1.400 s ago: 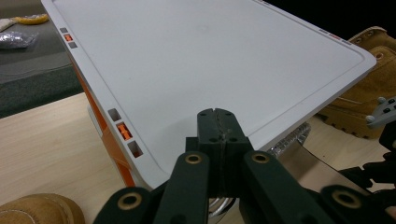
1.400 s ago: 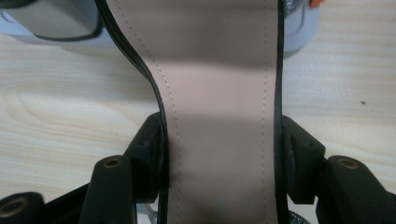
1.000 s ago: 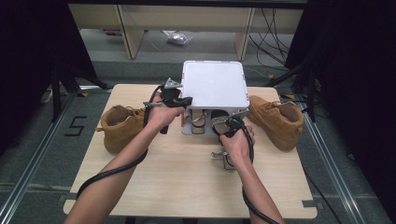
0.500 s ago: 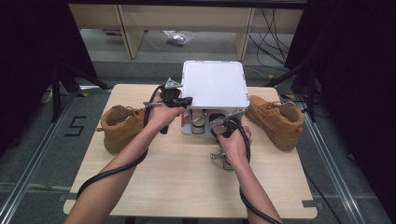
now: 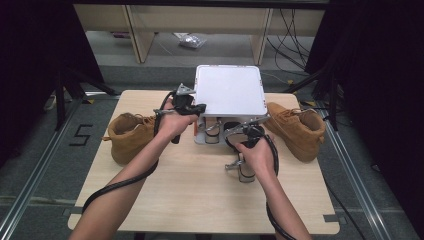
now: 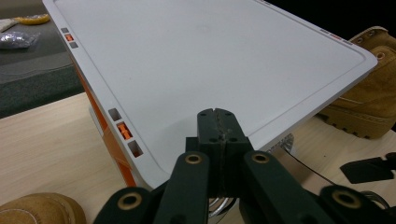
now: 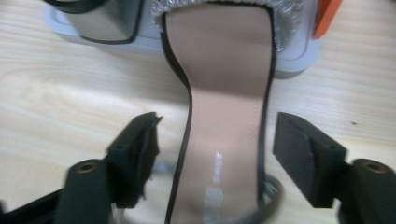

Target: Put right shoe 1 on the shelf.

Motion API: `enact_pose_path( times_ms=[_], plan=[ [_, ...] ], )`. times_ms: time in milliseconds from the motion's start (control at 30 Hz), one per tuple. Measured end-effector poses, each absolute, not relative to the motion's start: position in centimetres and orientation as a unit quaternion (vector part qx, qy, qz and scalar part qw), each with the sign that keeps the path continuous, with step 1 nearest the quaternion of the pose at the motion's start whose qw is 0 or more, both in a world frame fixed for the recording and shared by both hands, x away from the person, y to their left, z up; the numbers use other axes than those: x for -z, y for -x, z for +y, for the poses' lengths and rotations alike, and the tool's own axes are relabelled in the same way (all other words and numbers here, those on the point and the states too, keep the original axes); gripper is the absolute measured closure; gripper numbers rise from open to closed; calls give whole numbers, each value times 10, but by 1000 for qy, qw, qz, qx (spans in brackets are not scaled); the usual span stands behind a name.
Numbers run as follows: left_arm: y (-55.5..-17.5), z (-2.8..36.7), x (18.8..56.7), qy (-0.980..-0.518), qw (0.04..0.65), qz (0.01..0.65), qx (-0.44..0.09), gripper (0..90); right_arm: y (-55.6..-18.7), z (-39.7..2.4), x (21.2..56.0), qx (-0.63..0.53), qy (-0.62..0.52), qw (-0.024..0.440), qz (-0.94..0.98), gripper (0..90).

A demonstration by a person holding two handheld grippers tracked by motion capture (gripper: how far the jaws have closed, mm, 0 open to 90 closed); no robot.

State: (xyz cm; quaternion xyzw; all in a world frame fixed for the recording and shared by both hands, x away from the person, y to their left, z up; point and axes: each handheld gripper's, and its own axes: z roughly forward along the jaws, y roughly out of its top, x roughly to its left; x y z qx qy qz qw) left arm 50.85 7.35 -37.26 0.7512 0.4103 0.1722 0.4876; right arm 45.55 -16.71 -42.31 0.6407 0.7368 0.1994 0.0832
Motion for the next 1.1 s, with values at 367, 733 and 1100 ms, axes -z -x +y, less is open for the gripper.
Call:
enact_pose_path(
  times_ms=[367,733,1100],
  plan=[
    [-508,73,373,-751,487,411,-175,897,-411,-196,399,-220,-636,68,737,752],
    [-508,73,372,-752,485,411,-175,897,-378,-204,418,-183,-625,21,759,900],
    [-508,73,372,-752,485,411,-175,897,-375,-201,444,-176,-599,6,781,900]
  ],
)
